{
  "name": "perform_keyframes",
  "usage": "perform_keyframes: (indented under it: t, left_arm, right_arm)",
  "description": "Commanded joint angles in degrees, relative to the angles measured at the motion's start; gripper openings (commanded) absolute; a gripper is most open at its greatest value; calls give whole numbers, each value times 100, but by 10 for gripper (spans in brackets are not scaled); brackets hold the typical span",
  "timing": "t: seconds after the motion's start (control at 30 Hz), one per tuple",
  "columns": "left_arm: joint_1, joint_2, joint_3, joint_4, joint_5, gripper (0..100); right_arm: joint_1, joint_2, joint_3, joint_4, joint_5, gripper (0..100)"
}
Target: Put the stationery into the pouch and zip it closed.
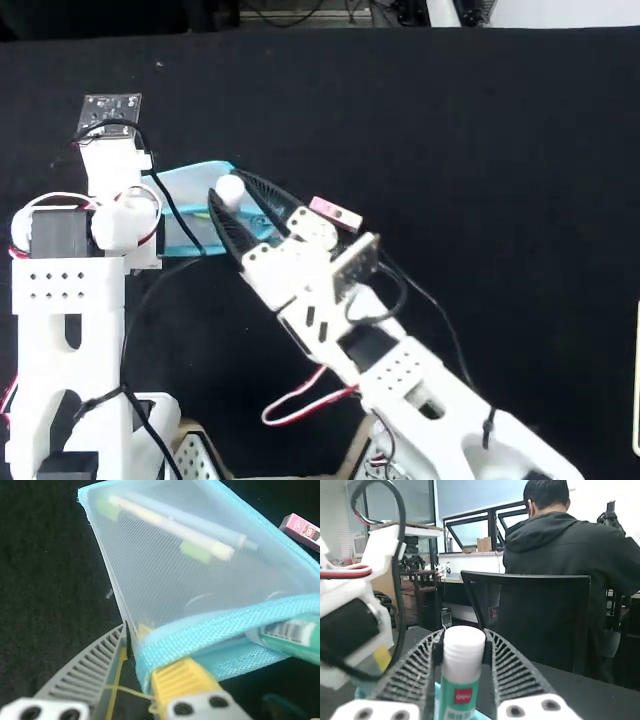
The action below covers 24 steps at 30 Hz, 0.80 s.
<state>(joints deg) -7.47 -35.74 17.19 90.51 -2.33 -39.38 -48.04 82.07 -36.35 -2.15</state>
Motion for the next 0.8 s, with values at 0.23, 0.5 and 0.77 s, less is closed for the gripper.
perform_keyframes:
  t: [0.23, 0.5, 0.77]
  left_arm:
    - [57, 9, -277, 44, -44, 30]
    - [57, 9, -277, 44, -44, 30]
    - [84, 9, -277, 62, -44, 30]
  right_arm:
    - [-26, -1481, 514, 1310, 308, 11]
    - [-229, -2738, 514, 3156, 316, 11]
    - [-703, -3257, 338, 4211, 316, 11]
